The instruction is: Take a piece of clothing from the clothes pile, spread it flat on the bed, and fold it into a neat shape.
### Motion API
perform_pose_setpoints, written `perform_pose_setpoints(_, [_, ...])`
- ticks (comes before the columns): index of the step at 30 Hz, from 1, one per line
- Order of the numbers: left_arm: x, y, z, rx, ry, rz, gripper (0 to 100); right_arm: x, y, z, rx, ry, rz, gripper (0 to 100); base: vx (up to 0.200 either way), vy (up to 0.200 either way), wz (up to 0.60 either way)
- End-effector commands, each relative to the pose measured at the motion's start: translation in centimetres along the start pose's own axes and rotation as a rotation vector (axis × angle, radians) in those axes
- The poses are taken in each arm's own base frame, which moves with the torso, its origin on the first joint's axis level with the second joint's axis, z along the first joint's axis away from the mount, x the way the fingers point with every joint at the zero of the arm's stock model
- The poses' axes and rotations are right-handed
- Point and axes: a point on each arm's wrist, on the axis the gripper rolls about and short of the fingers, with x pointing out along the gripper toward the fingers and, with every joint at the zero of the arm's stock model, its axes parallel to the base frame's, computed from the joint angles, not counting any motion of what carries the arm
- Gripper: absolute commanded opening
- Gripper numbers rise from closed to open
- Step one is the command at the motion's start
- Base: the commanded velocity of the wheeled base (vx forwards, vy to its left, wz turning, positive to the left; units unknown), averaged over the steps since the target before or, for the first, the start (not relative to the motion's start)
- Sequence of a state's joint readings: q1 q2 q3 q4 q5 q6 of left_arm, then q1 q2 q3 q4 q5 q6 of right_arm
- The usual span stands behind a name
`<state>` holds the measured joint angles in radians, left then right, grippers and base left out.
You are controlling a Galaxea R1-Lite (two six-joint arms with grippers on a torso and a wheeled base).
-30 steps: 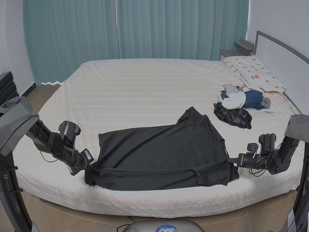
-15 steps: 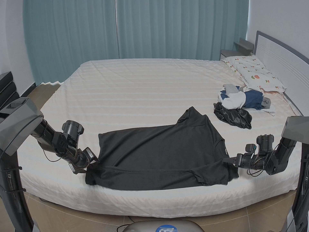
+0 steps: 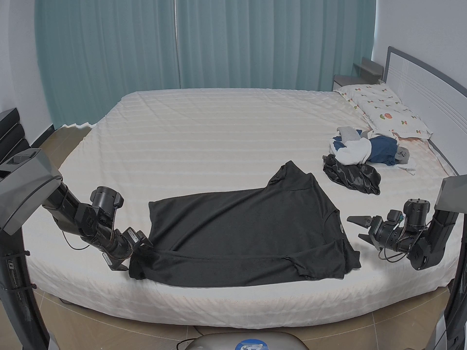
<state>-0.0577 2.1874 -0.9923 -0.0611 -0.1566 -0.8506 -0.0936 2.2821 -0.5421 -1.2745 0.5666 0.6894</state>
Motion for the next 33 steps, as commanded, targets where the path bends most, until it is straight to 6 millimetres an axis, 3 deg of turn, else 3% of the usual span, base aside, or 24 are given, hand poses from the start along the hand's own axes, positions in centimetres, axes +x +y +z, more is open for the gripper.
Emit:
perform_pose_setpoints(1, [-2.2,0.6,0.6,-0.082,-0.02,-0.072,100,-0.9,-0.2,-0.9,0.115,-0.028,0.05,100,0.0,0.0,0.0])
perform_pose_setpoints(6, [-3.3,1.2,0.7,-0.095,0.007,-0.168,100,-0.6,-0.4,-1.6,0.125,-0.007,0.054,100,0.0,0.0,0.0])
perform_pose_setpoints(18, [-3.3,1.5,1.6,-0.17,-0.017,-0.215,100,-0.1,-1.5,-2.5,0.155,0.004,0.041,100,0.0,0.0,0.0])
perform_pose_setpoints(30, [-3.3,1.6,1.7,-0.17,-0.012,-0.231,100,-0.1,-1.6,-2.5,0.167,-0.012,0.056,100,0.2,0.0,0.0])
perform_pose_setpoints(33, [-3.3,1.4,1.8,-0.168,-0.018,-0.236,100,-0.1,-1.5,-2.5,0.166,-0.012,0.057,100,0.0,0.0,0.0])
